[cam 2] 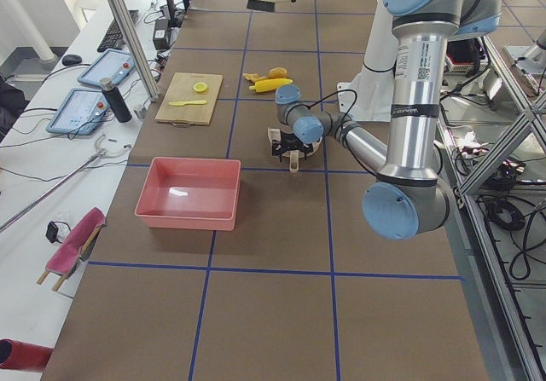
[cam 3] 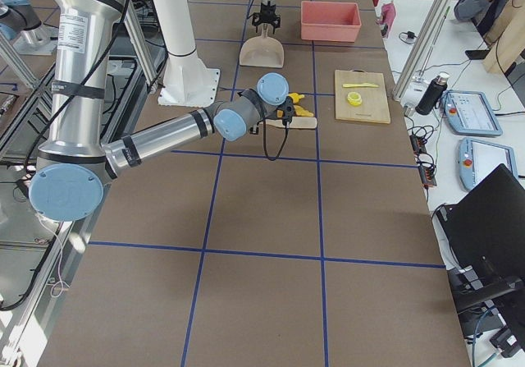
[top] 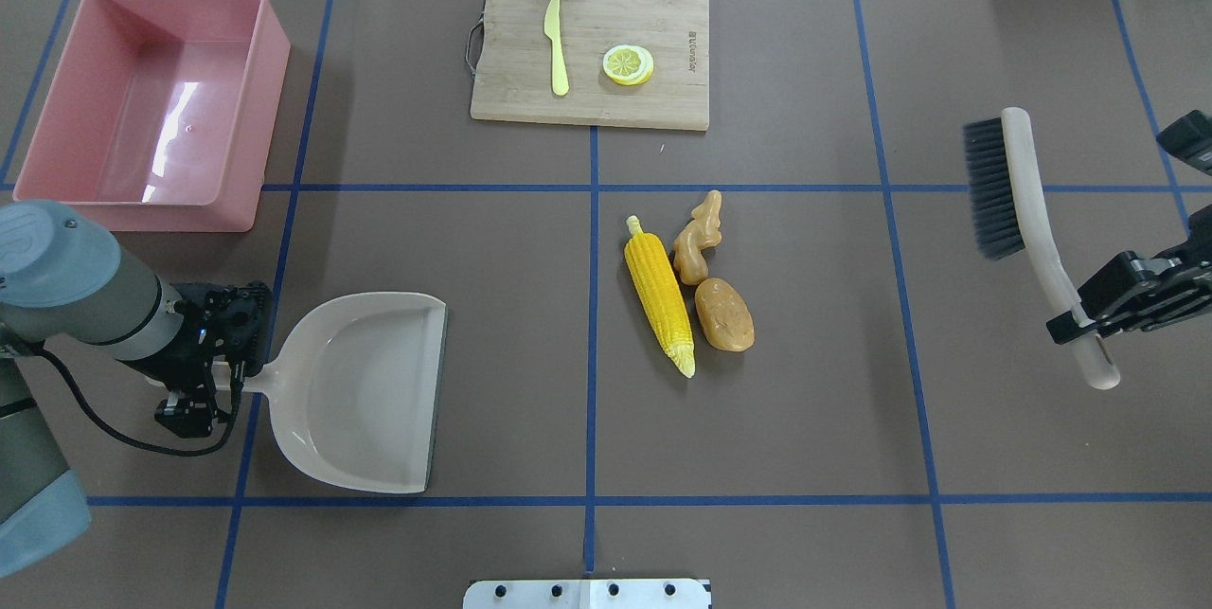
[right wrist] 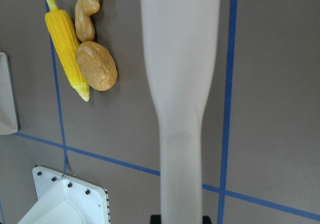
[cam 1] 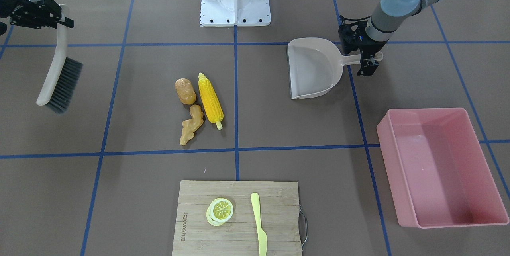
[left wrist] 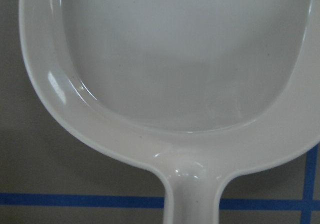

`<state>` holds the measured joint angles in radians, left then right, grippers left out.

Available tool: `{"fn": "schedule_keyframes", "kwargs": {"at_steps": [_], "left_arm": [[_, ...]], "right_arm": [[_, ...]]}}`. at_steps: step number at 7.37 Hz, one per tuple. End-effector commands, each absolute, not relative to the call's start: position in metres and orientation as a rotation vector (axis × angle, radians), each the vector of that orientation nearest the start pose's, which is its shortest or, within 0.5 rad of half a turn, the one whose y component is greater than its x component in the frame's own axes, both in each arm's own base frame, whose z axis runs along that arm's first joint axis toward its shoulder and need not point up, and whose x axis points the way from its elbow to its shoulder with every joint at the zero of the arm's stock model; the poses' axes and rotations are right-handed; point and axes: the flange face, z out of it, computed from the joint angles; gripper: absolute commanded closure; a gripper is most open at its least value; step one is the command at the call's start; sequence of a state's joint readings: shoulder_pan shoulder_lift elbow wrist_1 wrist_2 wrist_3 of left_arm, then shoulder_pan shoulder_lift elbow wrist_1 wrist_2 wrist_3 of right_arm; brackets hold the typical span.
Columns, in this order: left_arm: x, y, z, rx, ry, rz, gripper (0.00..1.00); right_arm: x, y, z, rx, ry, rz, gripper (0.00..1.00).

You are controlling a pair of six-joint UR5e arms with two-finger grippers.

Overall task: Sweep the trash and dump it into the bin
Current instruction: 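Slide the dustpan toward the food with the left gripper while the right brings the brush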

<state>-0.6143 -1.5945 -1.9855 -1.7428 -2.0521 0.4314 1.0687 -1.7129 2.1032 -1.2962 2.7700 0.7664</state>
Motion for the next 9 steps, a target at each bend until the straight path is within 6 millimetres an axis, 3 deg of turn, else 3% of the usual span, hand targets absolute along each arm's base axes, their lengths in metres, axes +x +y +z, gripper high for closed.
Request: {"fn": "schedule_keyframes", "kwargs": {"at_steps": [1, 3, 5, 6, 7, 9], "left_arm": [[0.347, -0.351, 0.45, 0.506, 0.667, 1.46, 0.02], [0.339, -0.346, 0.447, 0.512, 0.669, 1.46, 0.03], [0.339, -0.346, 0.449, 0.531, 0.674, 1.46, 0.4], [0.34, -0.346, 0.45, 0.529, 0.677, 1.461, 0.72], [0.34, -0.343, 0.451, 0.514, 0.709, 1.467, 1.0], [0.321, -0.337, 0.43, 0.549, 0.714, 1.458, 1.0]], "right_arm": [[-0.206, -0.362, 0.386, -0.242, -1.271, -0.293, 1.0], [-0.249, -0.366, 0.373, -0.233, -1.258, -0.368, 1.0], [-0.274, -0.384, 0.393, -0.254, -1.231, -0.367, 1.0], [-0.296, -0.395, 0.389, -0.26, -1.23, -0.383, 1.0], [-0.311, -0.408, 0.406, -0.27, -1.225, -0.395, 1.0], [-0.339, -0.404, 0.405, -0.286, -1.223, -0.434, 1.0]]}}
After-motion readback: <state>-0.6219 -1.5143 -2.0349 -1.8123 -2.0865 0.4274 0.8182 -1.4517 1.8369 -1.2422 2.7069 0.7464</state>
